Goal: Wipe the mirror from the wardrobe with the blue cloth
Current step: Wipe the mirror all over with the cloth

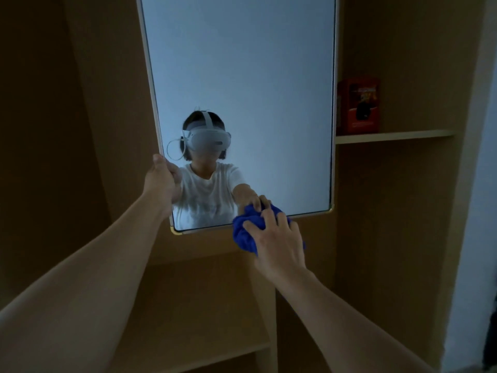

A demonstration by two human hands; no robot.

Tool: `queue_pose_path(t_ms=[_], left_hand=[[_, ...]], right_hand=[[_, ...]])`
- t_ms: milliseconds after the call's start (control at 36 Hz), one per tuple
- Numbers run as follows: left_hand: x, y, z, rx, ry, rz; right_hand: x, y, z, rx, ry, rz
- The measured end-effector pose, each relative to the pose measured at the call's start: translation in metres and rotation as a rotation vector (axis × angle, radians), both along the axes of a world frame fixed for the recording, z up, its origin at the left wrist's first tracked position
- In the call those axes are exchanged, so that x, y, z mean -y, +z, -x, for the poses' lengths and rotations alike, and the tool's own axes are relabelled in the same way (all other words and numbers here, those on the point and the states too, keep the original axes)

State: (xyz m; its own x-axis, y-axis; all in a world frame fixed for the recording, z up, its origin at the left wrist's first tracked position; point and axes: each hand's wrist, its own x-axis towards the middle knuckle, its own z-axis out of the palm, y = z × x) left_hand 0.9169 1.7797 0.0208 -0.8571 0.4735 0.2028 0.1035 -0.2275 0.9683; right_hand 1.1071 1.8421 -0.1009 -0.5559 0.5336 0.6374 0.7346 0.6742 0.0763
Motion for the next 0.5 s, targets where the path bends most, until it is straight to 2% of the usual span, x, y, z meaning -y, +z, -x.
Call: queue_pose_path(t_ms=[56, 111, 278, 389, 500], left_hand=[[-0.003, -0.002, -0.001, -0.014, 0.023, -0.014], [-0.005, -0.005, 0.001, -0.027, 0.062, -0.003], [-0.028, -0.010, 0.019, -0.042, 0.164, -0.012], [-0.031, -0.011, 0.016, -0.099, 0.216, -0.016], [-0.029, -0.008, 0.012, -0.096, 0.188, -0.018]], right_hand=[[-0.009, -0.007, -0.011, 0.052, -0.083, 0.034], [-0.021, -0.023, -0.030, 0.055, -0.215, 0.167], [-0.052, -0.083, -0.073, -0.152, -0.414, 0.492], [-0.054, -0.085, -0.070, -0.294, -0.325, 0.425], [-0.055, -0.061, -0.064, -0.522, -0.033, 0.389]])
